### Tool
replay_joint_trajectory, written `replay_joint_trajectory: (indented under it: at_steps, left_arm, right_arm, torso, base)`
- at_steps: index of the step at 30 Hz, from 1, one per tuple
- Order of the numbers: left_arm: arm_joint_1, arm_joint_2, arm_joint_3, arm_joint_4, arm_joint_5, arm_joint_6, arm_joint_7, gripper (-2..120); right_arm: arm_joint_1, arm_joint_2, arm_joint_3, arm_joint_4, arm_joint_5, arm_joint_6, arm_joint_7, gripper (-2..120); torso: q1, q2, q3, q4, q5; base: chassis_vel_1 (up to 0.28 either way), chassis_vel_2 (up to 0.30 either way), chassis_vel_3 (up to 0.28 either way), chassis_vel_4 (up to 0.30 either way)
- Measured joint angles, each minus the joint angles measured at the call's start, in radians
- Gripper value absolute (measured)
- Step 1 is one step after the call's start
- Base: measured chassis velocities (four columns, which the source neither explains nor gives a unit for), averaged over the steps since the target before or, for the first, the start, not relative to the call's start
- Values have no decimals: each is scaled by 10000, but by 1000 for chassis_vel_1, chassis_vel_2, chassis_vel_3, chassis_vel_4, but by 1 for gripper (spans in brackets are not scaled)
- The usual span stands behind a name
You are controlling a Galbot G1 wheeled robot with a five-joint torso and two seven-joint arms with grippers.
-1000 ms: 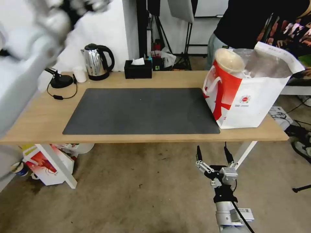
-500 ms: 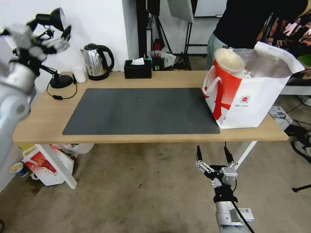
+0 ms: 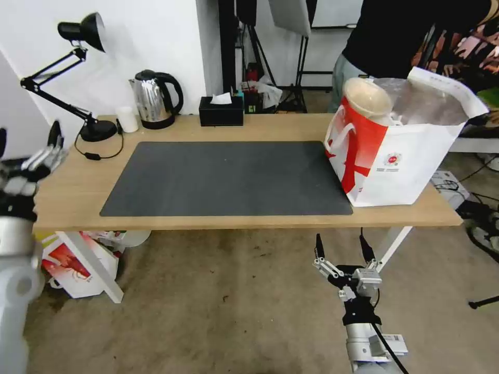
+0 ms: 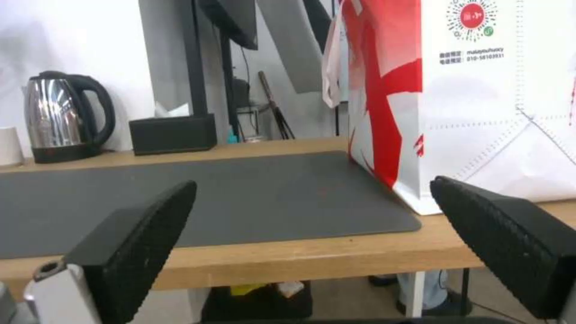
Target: Pick up the trash from the table and place it into the takeout bag.
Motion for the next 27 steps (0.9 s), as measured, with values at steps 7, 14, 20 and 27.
replay_joint_trajectory:
  at_steps: [7, 14, 20, 27]
  left_arm:
    - [930, -1249, 470, -215, 1075, -684, 168, 100]
    - [1640, -1786, 1142, -442, 1484, -1023, 378, 100]
    - [2282, -2148, 2021, -621, 1915, -1137, 424, 100]
    - [2820, -2108, 2083, -694, 1858, -1057, 483, 100]
  right_arm:
    - [0, 0, 0, 0, 0, 0, 0, 100]
    - [0, 0, 0, 0, 0, 0, 0, 100]
    - [1, 0, 0, 0, 0, 0, 0, 100]
    - [0, 0, 0, 0, 0, 0, 0, 100]
  torso:
    - [1, 0, 1, -1, -1]
    - [3, -2, 2, 0, -2]
    - [2, -2, 2, -3, -2]
    - [2, -2, 1, 0, -1]
  base:
    - [0, 0, 0, 0]
    - [0, 0, 0, 0]
    - [0, 0, 0, 0]
    - [0, 0, 0, 0]
